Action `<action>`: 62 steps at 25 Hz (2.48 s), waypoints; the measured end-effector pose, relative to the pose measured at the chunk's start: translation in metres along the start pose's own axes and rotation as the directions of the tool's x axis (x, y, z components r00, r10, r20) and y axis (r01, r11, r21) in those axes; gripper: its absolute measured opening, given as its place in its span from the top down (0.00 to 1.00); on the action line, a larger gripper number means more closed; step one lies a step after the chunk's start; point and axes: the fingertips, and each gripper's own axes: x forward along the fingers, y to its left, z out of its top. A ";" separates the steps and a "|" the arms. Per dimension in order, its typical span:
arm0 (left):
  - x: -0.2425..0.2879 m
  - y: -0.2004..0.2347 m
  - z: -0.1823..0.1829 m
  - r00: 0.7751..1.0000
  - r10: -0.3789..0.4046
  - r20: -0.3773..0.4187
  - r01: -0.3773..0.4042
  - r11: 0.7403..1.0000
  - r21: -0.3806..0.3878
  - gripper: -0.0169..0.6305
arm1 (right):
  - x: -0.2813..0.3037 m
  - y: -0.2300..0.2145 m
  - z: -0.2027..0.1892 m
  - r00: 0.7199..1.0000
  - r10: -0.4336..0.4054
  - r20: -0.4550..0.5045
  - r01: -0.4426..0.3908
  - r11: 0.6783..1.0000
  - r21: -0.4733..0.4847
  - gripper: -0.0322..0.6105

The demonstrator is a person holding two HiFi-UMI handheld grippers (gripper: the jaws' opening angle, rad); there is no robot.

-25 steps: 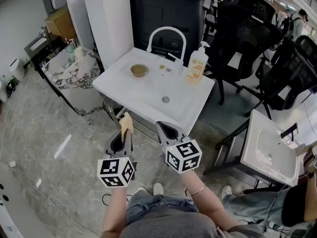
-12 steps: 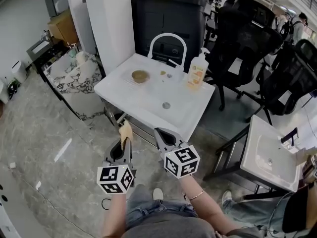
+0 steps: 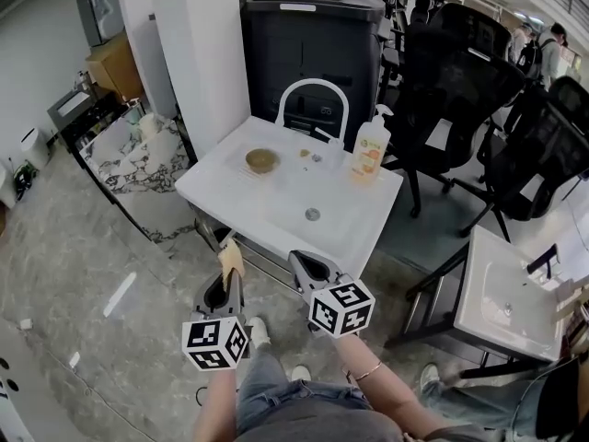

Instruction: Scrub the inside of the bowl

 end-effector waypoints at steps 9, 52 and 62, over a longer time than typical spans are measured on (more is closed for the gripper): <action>0.088 0.064 0.009 0.999 -0.036 -0.014 0.035 0.999 -0.036 0.90 | 0.100 -0.038 0.004 0.997 -0.064 -0.032 0.065 0.998 0.024 0.93; 0.355 0.191 0.042 0.938 -0.301 -0.170 0.297 0.954 -0.047 0.90 | 0.333 -0.190 0.020 0.917 -0.346 -0.196 0.381 0.906 0.184 0.93; 0.397 0.193 0.036 0.928 -0.307 -0.213 0.304 0.952 -0.047 0.90 | 0.363 -0.231 0.002 0.909 -0.318 -0.268 0.385 0.887 0.255 0.93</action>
